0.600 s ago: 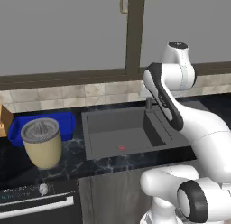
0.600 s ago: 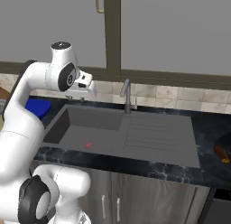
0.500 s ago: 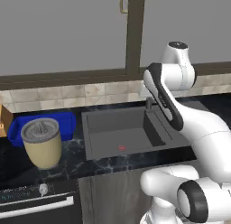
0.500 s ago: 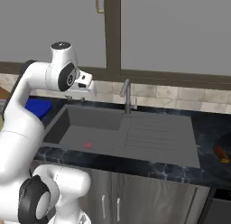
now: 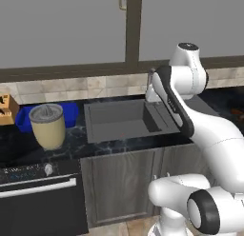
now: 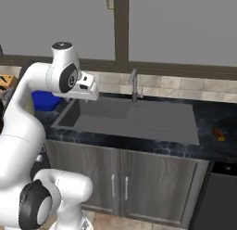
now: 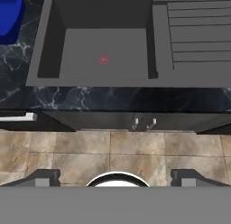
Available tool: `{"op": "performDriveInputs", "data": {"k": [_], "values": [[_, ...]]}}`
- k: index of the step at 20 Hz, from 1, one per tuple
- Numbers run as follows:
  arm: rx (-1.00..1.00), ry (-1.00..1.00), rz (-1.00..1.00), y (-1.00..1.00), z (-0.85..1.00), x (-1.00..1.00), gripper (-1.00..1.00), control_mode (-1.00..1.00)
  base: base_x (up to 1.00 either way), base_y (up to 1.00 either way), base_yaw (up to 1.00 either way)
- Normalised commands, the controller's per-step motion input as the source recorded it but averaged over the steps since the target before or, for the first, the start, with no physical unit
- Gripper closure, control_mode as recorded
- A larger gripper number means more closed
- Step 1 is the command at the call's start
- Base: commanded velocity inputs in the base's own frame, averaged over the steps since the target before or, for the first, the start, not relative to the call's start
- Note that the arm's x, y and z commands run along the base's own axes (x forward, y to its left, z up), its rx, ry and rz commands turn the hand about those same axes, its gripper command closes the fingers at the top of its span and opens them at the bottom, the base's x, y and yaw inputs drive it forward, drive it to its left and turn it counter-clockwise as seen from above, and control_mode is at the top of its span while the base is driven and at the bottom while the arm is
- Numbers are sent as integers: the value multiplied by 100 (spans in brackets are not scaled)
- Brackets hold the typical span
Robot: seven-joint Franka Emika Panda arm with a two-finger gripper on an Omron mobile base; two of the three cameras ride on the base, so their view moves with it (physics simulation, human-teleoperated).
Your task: Pick up all produce items and place them in the sink. Turn on the sink faucet to wash them. Then turn the sink off and put them in the tray.
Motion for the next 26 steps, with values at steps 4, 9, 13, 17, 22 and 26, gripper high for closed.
{"op": "performDriveInputs", "data": {"k": [4, 9, 13, 17, 22, 26], "values": [[0, 0, 0, 0, 0, 0, -100, 100, 9, -38, -3], [0, 0, 0, 0, 0, 0, -100, 100, 23, -61, 0], [0, 0, 0, 0, 0, 0, -100, 100, 39, -58, 0], [0, 0, 0, 0, 0, 0, -100, 100, 51, -53, 0], [0, 0, 0, 0, 0, 0, -100, 100, 50, -54, 0], [0, 0, 0, 0, 0, 0, -100, 100, 46, -56, 0]]}}
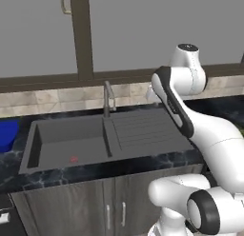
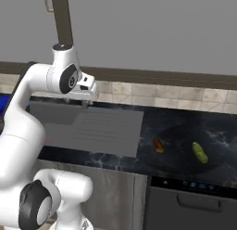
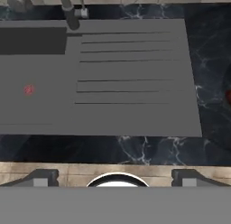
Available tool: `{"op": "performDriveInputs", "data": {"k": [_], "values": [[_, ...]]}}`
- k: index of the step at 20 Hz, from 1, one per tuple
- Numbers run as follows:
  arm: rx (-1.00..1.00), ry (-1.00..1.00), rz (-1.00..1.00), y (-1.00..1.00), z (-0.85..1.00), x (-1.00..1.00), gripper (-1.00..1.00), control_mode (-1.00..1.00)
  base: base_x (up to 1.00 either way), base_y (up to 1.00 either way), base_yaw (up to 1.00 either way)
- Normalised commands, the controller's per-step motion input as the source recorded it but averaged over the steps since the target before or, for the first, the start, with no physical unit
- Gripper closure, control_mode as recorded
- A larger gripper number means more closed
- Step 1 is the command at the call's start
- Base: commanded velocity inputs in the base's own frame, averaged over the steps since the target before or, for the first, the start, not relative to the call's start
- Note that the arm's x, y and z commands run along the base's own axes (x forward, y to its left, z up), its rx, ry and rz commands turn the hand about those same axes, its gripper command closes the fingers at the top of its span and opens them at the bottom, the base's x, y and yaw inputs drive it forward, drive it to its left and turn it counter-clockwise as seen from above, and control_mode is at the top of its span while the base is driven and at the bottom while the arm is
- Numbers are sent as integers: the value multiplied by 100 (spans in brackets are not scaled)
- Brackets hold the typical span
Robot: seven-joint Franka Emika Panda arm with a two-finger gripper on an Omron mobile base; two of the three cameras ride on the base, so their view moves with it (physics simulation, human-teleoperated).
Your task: Pick up all produce items and place them in the sink. Turn on the sink faucet to wash them. Then turn the sink off and put them in the tray.
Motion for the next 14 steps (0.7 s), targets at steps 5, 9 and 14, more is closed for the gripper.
{"op": "performDriveInputs", "data": {"k": [5, 9, 14], "values": [[0, 0, 0, 0, 0, 0, -100, 100, 62, -47, 0], [0, 0, 0, 0, 0, 0, -100, 100, 72, -31, 0], [0, 0, 0, -4, 0, 29, -100, -100, 26, -5, 0]]}}
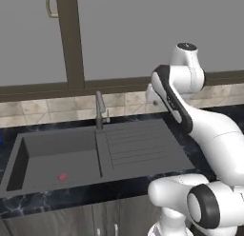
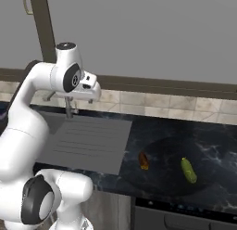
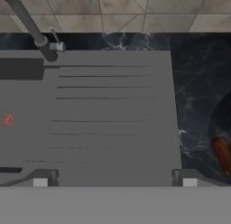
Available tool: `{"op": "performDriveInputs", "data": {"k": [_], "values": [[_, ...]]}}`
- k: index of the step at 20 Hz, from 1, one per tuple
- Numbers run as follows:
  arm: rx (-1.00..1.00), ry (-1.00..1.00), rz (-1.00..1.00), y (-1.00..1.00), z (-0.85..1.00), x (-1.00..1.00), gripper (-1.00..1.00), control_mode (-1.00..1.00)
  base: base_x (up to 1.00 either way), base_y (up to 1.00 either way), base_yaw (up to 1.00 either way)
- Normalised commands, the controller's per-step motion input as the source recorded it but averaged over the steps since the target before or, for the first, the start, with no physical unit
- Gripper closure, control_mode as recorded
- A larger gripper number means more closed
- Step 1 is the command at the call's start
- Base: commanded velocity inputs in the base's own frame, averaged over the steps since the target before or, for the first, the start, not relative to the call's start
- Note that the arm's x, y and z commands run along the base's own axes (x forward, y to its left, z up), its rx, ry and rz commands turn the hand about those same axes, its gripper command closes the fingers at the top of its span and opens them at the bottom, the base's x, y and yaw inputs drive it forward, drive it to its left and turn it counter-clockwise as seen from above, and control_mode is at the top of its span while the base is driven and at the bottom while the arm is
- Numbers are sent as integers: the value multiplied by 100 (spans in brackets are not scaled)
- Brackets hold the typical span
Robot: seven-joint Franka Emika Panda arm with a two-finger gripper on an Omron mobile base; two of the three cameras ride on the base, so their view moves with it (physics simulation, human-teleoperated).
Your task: Pick up all produce items and place them in the sink. Turn on the sink faucet to wash them. Then turn the sink off and put them in the tray.
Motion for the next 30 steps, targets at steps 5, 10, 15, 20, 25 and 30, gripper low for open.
{"op": "performDriveInputs", "data": {"k": [5, 10, 15, 20, 25, 30], "values": [[0, 0, 0, -48, -2, 49, -100, -100, 0, 0, 0], [0, 4, 0, -79, -19, 27, -100, -100, 0, 0, 0], [0, 7, 0, -81, -35, 12, -100, -100, 0, 0, 0], [0, 3, 0, -75, -36, 0, -100, -100, 0, 0, 0], [-1, 7, 0, -55, -40, 0, -100, -100, 0, 0, 0], [-1, 9, 0, -41, -46, 0, -100, -100, 0, 0, 0]]}}
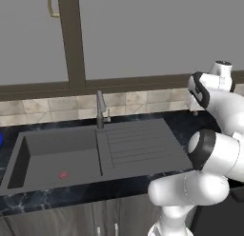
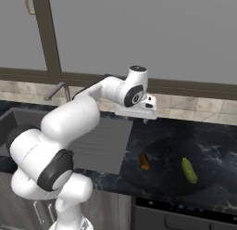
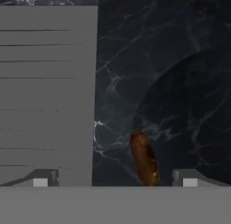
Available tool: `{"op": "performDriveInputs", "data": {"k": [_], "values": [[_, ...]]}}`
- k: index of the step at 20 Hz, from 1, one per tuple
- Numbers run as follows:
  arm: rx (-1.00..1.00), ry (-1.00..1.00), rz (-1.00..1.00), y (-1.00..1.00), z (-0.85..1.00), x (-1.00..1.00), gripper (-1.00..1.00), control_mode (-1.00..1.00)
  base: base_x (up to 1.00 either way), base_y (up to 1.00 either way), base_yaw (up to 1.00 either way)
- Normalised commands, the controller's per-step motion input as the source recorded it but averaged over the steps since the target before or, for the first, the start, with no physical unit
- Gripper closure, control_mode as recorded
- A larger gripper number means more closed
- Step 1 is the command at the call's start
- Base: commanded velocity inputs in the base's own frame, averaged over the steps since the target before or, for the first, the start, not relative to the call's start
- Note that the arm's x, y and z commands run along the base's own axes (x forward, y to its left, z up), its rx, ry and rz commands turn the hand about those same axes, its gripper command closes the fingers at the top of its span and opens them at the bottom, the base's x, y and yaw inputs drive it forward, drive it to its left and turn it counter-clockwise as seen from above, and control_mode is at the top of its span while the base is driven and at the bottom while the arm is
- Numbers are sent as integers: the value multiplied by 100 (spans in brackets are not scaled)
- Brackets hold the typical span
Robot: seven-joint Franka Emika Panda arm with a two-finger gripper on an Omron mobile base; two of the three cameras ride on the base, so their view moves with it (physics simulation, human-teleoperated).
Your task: Pick up all produce items and place them in the sink. Turn on the sink faucet to wash them. Then turn the sink off and put them in the tray.
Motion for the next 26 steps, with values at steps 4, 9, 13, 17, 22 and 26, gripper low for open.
{"op": "performDriveInputs", "data": {"k": [4, 9, 13, 17, 22, 26], "values": [[0, 7, 0, -29, -46, 0, -100, -100, 0, 0, 0], [0, 5, 0, -23, -49, 0, -100, -100, 0, 0, 0], [0, 2, 0, -13, -51, -1, -100, -100, 0, 0, 0], [0, 1, 0, -4, -52, -5, -100, -100, 0, 0, 0], [0, 0, 0, -2, -46, -12, -100, -100, 0, 0, 0], [0, 0, 0, -6, -44, -17, -100, -100, 0, 0, 0]]}}
